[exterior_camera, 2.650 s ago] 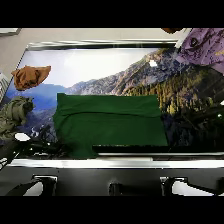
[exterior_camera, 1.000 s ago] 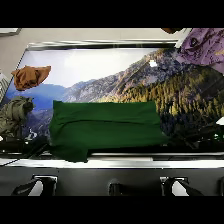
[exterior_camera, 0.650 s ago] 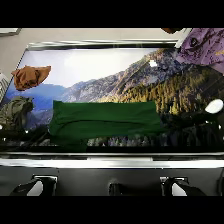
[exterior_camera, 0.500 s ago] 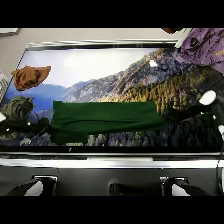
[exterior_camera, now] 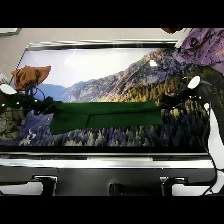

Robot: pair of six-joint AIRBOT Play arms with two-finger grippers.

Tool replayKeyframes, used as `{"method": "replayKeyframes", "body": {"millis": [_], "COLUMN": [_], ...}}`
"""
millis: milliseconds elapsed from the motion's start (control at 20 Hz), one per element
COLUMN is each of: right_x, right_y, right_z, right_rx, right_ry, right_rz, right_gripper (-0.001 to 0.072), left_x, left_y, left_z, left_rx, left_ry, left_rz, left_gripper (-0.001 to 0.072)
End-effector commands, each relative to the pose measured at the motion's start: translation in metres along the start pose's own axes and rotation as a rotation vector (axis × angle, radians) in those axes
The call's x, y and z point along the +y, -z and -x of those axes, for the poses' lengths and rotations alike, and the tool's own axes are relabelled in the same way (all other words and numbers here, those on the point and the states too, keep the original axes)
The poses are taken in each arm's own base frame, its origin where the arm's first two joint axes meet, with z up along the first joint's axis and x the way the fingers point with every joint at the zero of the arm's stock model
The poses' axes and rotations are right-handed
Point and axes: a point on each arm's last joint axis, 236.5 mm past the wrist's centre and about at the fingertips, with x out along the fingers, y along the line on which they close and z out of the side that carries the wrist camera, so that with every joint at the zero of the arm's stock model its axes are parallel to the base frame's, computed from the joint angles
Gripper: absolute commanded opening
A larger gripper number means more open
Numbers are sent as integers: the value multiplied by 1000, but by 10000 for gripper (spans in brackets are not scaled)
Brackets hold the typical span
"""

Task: Fold the clothes and pants, and hang the long-sleeved shirts on hangers.

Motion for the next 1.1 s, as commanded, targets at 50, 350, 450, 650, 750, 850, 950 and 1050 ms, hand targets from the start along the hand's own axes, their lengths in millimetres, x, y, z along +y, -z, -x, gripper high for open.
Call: {"method": "replayKeyframes", "body": {"millis": [50,350,450,650,750,850,950,1050], "right_x": [4,4,10,-15,-28,-29,-21,-4], "right_y": [-14,-19,-17,-28,-20,-9,1,8], "right_z": [-28,-61,-55,-9,-2,-9,-26,-43], "right_rx": [0,13,32,48,90,152,208,237], "right_ry": [-43,-77,-109,-158,-252,-359,-425,-509], "right_rz": [-21,-51,-64,-90,-118,-142,-133,-148], "right_gripper": [28,144,270,491,557,558,558,557], "left_x": [4,14,12,3,-2,-7,-11,-14], "left_y": [-39,-44,-45,-50,-53,-55,-55,-55], "left_z": [-22,-51,-49,-23,-6,6,13,17], "left_rx": [13,61,57,25,-13,-41,-58,-66], "left_ry": [1,-1,-1,2,3,4,5,7], "left_rz": [-37,-20,-23,11,10,0,-9,-7], "left_gripper": [15,46,301,405,406,405,406,405]}}
